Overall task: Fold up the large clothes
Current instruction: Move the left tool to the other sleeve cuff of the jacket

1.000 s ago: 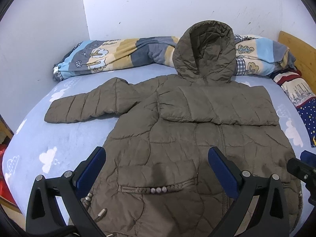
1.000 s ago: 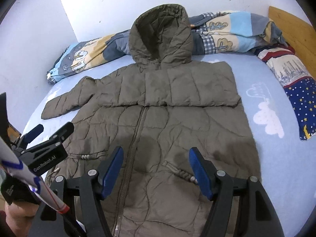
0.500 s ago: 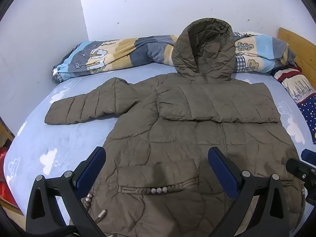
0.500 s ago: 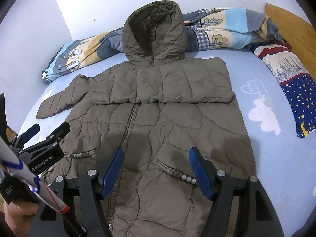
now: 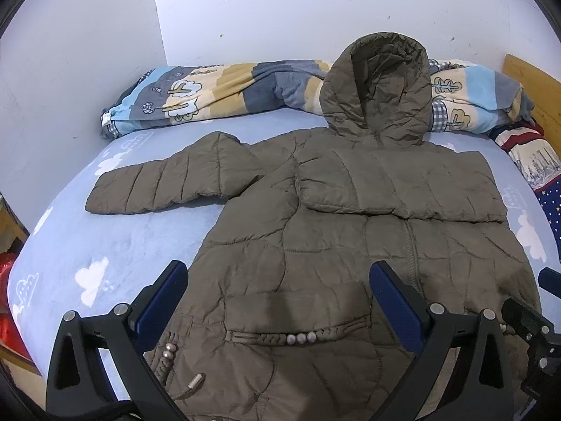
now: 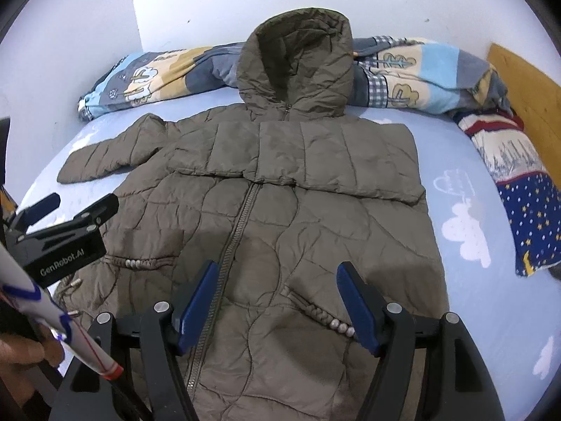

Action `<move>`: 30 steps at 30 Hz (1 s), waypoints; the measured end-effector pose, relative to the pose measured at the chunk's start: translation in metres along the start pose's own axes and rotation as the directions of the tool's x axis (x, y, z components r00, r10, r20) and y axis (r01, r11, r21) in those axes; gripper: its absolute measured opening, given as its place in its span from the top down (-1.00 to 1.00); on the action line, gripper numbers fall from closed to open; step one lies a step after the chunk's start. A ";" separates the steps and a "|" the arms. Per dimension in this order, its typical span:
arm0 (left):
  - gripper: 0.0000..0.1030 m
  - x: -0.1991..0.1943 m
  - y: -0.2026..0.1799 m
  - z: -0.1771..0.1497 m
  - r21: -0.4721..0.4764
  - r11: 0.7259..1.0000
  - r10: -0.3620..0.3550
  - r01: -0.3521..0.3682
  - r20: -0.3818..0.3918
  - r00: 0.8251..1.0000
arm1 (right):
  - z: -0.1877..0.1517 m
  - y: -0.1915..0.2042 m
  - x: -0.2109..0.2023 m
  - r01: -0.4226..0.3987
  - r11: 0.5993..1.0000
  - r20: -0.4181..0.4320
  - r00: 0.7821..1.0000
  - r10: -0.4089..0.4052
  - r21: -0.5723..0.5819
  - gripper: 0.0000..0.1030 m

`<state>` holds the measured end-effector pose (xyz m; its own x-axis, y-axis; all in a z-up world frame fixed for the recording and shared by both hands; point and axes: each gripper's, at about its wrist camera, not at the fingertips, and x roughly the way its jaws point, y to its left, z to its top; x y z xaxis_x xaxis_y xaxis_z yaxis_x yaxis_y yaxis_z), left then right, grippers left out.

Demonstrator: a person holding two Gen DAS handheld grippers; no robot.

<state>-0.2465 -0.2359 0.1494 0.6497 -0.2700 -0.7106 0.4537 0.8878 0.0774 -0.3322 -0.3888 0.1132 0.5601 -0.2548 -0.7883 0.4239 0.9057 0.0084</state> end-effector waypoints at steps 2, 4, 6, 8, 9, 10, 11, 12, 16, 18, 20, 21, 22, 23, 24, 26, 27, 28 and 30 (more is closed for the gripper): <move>-1.00 0.002 0.000 0.000 0.003 1.000 0.000 0.000 -0.008 1.000 | 0.000 0.003 0.000 0.005 1.000 0.002 1.000 -0.005 -0.016 -0.47; -1.00 0.005 0.001 -0.001 0.002 1.000 0.000 0.000 -0.016 1.000 | 0.000 0.004 0.000 0.006 1.000 0.004 1.000 -0.006 -0.027 -0.47; -1.00 0.007 0.003 -0.001 0.001 1.000 0.003 -0.003 -0.023 1.000 | -0.001 0.005 0.000 0.010 0.999 0.005 1.000 -0.009 -0.036 -0.47; -1.00 0.009 0.005 -0.001 -0.004 1.000 0.009 -0.009 -0.028 1.000 | -0.001 0.006 0.001 0.016 0.999 0.005 1.000 -0.016 -0.045 -0.48; -1.00 0.010 0.007 -0.001 -0.007 1.000 0.009 -0.010 -0.031 0.999 | -0.001 0.006 0.001 0.018 0.999 0.006 1.000 -0.017 -0.049 -0.49; -1.00 0.012 0.009 0.000 -0.009 1.000 0.008 -0.009 -0.033 0.999 | -0.001 0.007 0.001 0.021 0.998 0.006 1.000 -0.021 -0.053 -0.49; -1.00 0.013 0.010 0.001 -0.013 1.000 0.009 -0.010 -0.033 0.999 | -0.001 0.008 0.001 0.026 0.998 0.008 1.000 -0.025 -0.057 -0.50; -1.00 0.014 0.012 0.001 -0.015 1.000 0.012 -0.013 -0.032 0.999 | -0.001 0.009 0.001 0.030 0.998 0.010 1.000 -0.030 -0.063 -0.51; -1.00 0.019 0.026 0.012 -0.034 0.999 0.029 -0.030 -0.024 0.999 | 0.000 0.014 0.003 0.042 0.995 0.014 0.999 -0.041 -0.086 -0.53; -1.00 0.022 0.039 0.016 -0.063 0.997 0.043 -0.044 -0.022 0.999 | 0.000 0.015 0.005 0.045 0.995 0.013 0.999 -0.044 -0.093 -0.54; -1.00 0.028 0.051 0.020 -0.087 0.995 0.052 -0.055 -0.029 0.998 | 0.001 0.016 0.007 0.050 0.994 0.008 0.999 -0.049 -0.099 -0.55; -1.00 0.031 0.057 0.023 -0.098 0.993 0.061 -0.064 -0.031 0.998 | 0.001 0.016 0.009 0.053 0.994 0.006 0.999 -0.052 -0.101 -0.55; -1.00 0.034 0.065 0.026 -0.110 0.991 0.072 -0.076 -0.033 0.997 | 0.001 0.017 0.009 0.053 0.993 0.004 0.999 -0.052 -0.102 -0.55; -1.00 0.037 0.071 0.028 -0.120 0.989 0.080 -0.083 -0.034 0.996 | 0.001 0.017 0.011 0.052 0.993 0.001 0.999 -0.052 -0.102 -0.55; -1.00 0.042 0.081 0.031 -0.134 0.986 0.097 -0.100 -0.035 0.995 | 0.001 0.017 0.012 0.052 0.994 -0.001 0.999 -0.052 -0.101 -0.55; -1.00 0.049 0.096 0.035 -0.157 0.979 0.125 -0.130 -0.041 0.991 | 0.001 0.017 0.013 0.050 0.994 -0.007 0.999 -0.051 -0.100 -0.56; -1.00 0.054 0.104 0.036 -0.166 0.976 0.136 -0.141 -0.045 0.990 | 0.002 0.018 0.014 0.049 0.994 -0.009 0.999 -0.050 -0.101 -0.56; -1.00 0.060 0.115 0.037 -0.175 0.971 0.153 -0.160 -0.053 0.987 | 0.002 0.018 0.014 0.049 0.994 -0.009 0.999 -0.051 -0.101 -0.56; -1.00 0.074 0.138 0.038 -0.192 0.961 0.190 -0.201 -0.073 0.979 | 0.002 0.018 0.015 0.048 0.994 -0.012 0.999 -0.050 -0.102 -0.57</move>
<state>-0.1126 -0.1479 0.1342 0.6781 -0.0684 -0.7318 0.1884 0.9786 0.0831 -0.3145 -0.3767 0.1030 0.5302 -0.2955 -0.7948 0.3757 0.9222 -0.0922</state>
